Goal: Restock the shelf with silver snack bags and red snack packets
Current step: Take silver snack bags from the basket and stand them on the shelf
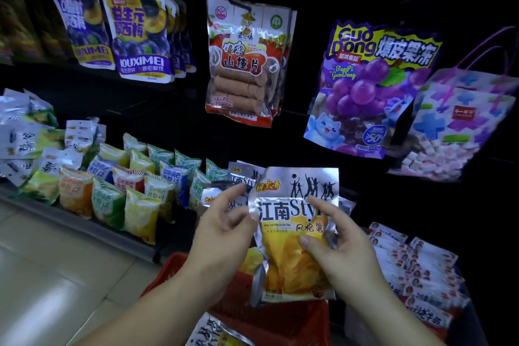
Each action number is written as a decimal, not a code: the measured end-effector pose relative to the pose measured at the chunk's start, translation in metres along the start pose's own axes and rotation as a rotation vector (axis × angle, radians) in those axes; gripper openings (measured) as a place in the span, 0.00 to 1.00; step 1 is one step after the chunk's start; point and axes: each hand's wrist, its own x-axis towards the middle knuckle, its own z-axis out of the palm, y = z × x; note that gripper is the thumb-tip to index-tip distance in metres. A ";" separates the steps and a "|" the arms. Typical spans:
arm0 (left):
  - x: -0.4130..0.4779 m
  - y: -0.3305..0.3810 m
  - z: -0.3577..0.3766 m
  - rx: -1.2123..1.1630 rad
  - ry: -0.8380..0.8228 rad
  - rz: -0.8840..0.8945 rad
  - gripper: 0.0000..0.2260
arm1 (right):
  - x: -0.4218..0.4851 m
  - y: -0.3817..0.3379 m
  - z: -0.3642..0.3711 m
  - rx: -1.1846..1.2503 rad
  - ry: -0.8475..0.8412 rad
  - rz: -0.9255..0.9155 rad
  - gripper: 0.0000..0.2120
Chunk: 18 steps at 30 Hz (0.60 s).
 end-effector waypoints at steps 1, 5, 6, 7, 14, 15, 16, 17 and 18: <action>-0.001 -0.001 0.000 0.019 -0.003 0.007 0.24 | 0.000 0.001 0.000 0.001 0.014 -0.008 0.31; -0.003 -0.003 0.001 0.086 0.111 0.065 0.20 | 0.001 0.004 0.000 0.062 0.060 -0.016 0.30; -0.003 -0.005 0.001 0.078 0.128 0.066 0.19 | 0.002 0.005 0.001 0.081 0.064 -0.019 0.29; -0.002 -0.007 0.001 0.069 0.134 0.063 0.19 | 0.001 0.006 0.002 0.089 0.070 -0.021 0.28; -0.003 -0.013 0.005 0.077 0.042 0.015 0.22 | 0.003 0.008 0.004 0.104 0.119 0.010 0.26; -0.002 -0.014 0.006 0.077 0.019 0.004 0.22 | 0.003 0.008 0.003 0.126 0.138 0.020 0.26; -0.002 -0.015 0.005 0.086 0.004 -0.002 0.22 | 0.003 0.009 0.004 0.144 0.155 0.024 0.26; -0.002 -0.017 0.005 0.100 -0.014 -0.009 0.22 | 0.004 0.010 0.004 0.155 0.175 0.029 0.26; -0.004 -0.017 0.006 0.111 -0.039 -0.017 0.22 | 0.004 0.010 0.004 0.155 0.191 0.035 0.25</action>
